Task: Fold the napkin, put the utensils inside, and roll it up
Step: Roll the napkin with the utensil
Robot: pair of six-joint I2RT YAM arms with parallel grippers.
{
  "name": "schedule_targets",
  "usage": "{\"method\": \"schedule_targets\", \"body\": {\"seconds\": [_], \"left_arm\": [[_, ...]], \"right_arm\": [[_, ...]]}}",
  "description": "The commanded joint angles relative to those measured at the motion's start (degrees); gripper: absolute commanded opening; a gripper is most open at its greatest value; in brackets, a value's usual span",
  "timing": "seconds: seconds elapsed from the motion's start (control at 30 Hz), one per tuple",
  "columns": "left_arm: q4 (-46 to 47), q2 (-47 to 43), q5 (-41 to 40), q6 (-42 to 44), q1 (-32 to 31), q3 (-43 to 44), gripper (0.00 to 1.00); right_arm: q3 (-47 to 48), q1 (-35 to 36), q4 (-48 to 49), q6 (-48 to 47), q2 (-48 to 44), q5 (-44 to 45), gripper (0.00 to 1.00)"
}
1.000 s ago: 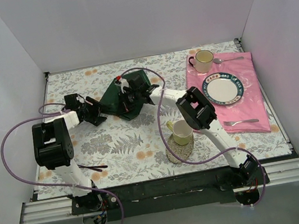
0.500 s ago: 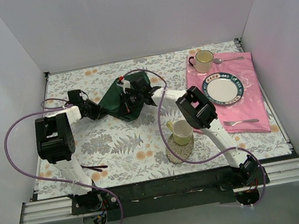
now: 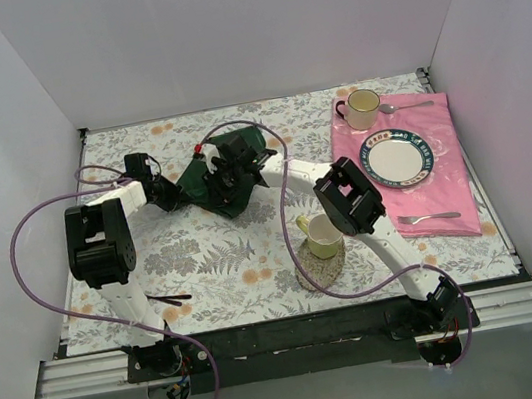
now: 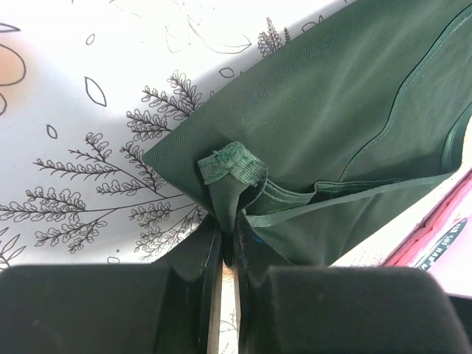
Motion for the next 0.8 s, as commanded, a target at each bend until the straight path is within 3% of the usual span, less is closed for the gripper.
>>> {"method": "schedule_targets", "body": {"seconds": [0.0,0.17,0.27,0.4,0.77], "left_arm": [[-2.2,-0.4,-2.0,0.8,0.0,2.0,0.00],[-2.5,-0.3,-0.2,-0.1,0.0,2.3,0.00],[-3.0,-0.4,0.7,-0.3,0.0,2.5,0.00],[-3.4,0.1,1.1,-0.1,0.0,3.1,0.00],[-3.6,0.4,1.5,-0.1,0.1,3.2,0.00]], "right_arm": [[0.9,1.8,-4.9,-10.2,-4.1,6.7,0.36],[-0.9,6.5,-4.0,-19.2,-5.4,17.3,0.54],[-2.1,8.9,-2.3,-21.8,-5.5,23.5,0.57],[-2.1,10.6,-1.5,-23.8,-5.8,27.5,0.59],[-3.6,10.8,-0.3,-24.8,-7.1,27.5,0.62]]}}
